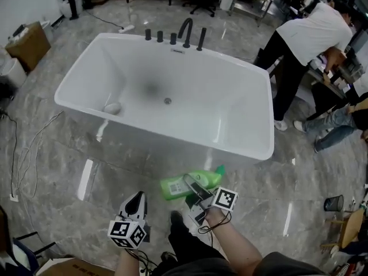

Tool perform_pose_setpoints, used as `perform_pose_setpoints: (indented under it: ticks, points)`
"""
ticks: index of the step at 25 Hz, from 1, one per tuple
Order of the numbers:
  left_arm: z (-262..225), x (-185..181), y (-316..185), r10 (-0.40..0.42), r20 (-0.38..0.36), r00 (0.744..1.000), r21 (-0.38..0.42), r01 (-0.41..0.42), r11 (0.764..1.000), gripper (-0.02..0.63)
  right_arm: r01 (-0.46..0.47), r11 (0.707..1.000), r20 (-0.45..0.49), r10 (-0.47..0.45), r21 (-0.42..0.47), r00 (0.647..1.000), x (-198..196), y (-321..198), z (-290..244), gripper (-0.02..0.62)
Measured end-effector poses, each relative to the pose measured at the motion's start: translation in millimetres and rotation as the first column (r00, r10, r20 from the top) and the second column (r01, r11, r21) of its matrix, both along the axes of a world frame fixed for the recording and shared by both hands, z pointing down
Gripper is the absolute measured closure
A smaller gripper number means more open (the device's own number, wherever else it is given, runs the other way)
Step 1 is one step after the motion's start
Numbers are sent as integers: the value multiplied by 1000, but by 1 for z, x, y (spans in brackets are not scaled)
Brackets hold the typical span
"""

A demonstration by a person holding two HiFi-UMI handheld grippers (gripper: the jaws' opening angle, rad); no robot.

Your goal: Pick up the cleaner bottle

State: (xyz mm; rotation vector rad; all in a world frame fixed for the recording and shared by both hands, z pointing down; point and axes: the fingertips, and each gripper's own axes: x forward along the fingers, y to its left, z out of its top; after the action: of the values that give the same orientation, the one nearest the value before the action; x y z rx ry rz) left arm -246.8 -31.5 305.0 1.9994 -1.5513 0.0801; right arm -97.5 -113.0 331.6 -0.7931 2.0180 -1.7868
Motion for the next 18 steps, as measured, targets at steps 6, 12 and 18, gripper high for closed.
perform_pose_setpoints:
  ticks: [6,12,18]
  points:
    - [-38,-17,76,-63,-10,998,55,64,996,580,51,999,-10,-51,17,999,-22,58,-37,400]
    - [-70,-27,162,-90,12,996,92,89,992,580,91,995,-9,-90,33,996,-34,134,-70,400]
    - [-92,-38,241,-105,32,994,104,101,989,580,120,993,-16,-119,14,993,-50,208,-84,400]
